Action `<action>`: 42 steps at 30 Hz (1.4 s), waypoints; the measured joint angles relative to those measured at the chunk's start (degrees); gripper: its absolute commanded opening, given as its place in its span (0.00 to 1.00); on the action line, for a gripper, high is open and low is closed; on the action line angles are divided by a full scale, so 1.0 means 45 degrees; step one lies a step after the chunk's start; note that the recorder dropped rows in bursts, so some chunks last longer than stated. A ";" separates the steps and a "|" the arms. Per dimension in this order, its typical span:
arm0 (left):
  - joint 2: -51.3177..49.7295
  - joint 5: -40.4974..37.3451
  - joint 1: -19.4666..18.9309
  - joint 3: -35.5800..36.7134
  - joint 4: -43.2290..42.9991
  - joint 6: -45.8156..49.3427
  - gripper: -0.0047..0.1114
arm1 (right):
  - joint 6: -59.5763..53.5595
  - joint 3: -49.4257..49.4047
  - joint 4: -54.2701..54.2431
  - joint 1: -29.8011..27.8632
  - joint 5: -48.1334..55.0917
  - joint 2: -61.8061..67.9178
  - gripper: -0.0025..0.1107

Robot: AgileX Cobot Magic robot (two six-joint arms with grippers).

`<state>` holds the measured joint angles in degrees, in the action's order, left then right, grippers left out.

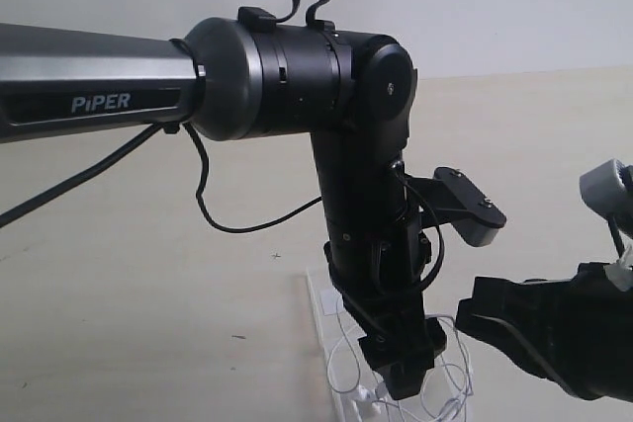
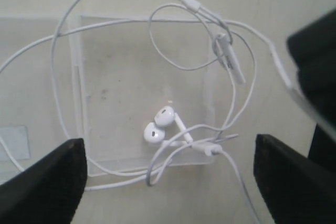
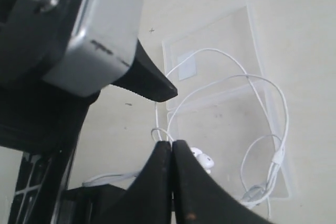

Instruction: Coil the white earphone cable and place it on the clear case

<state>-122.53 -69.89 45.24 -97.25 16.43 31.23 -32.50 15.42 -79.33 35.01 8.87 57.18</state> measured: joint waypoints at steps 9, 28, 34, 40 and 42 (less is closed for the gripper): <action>0.0000 0.0000 0.0000 0.0000 0.0000 0.0000 0.75 | -0.0436 0.0256 -0.0144 0.0000 -0.0098 0.0263 0.02; 0.0000 0.0000 0.0000 0.0000 0.0000 0.0000 0.75 | -0.0426 -0.0854 0.0386 0.0000 0.0886 -0.1638 0.02; 0.0000 0.0000 0.0000 0.0000 0.0000 0.0000 0.75 | -0.0408 -0.0854 -0.0132 0.0000 0.0602 -0.1638 0.02; 0.0000 0.0000 0.0000 0.0000 0.0026 0.0000 0.75 | -0.0525 -0.0741 -0.0342 0.0000 0.0486 -0.1592 0.02; 0.0000 0.0000 0.0000 0.0000 0.0026 0.0000 0.75 | -0.0640 -0.0628 -0.0454 0.0000 0.0486 -0.1383 0.02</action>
<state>-122.53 -69.89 45.24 -97.25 16.55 31.23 -35.39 12.59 -81.37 35.01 11.06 50.96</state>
